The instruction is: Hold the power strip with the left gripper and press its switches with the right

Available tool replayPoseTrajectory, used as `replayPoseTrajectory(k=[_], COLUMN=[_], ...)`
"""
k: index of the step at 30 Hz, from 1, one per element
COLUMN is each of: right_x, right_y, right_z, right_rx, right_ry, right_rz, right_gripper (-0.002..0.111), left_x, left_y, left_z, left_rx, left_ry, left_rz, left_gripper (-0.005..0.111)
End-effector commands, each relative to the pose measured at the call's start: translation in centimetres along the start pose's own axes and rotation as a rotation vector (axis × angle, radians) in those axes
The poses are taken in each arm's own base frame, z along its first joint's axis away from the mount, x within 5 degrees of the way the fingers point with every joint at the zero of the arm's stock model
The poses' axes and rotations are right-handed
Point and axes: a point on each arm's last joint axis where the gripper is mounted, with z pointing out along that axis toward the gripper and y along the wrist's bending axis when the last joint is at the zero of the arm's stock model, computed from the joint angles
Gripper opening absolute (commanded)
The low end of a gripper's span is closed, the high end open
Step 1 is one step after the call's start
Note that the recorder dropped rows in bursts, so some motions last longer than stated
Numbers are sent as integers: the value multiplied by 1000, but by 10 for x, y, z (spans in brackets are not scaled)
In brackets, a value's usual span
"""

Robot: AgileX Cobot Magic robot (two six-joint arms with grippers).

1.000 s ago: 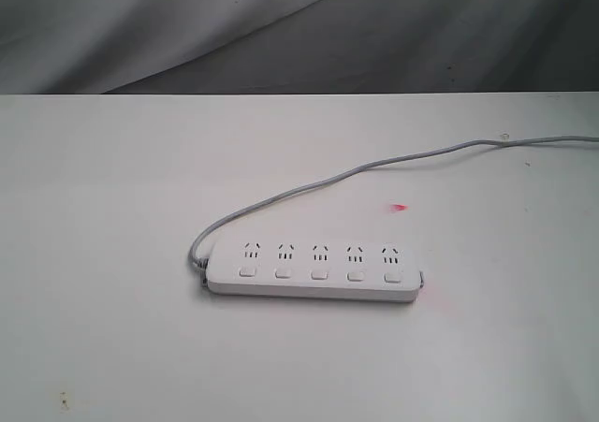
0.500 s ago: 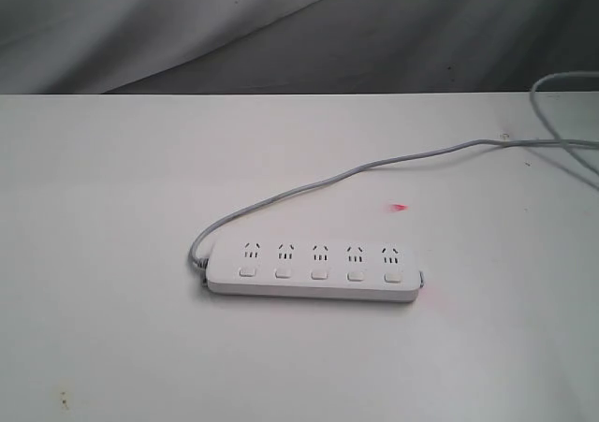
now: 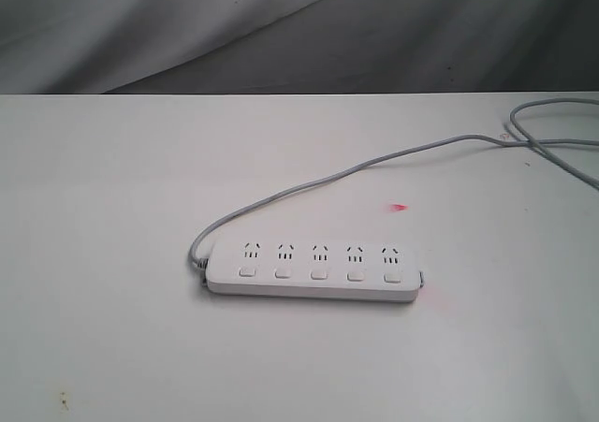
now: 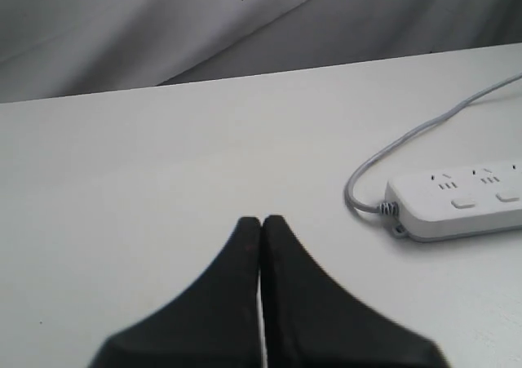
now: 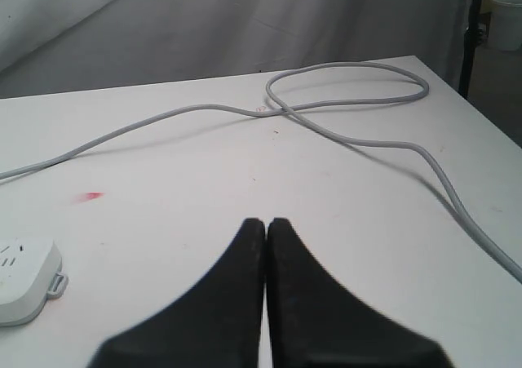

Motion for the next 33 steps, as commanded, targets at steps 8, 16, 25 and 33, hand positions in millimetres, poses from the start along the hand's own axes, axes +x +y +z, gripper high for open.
replayPoseTrajectory(k=[8,16,25,33], right_x=[1,1,1,1], right_y=[0,0,0,0], right_z=[0,0,0,0], right_rx=[0,0,0,0], right_ry=[-4,-4,-4,-4], right_rz=[-10,-10,-10,-10], right_gripper=[0,0,0,0], left_x=[-138,-236,-268,-262], left_y=[5,6,-11,0], left_z=[-34,5,40,74], left_rx=[-6,33,252,353], left_ry=[-212,-97,51,78], left_rz=[58,8,290,370], left_gripper=[1,1,1,1])
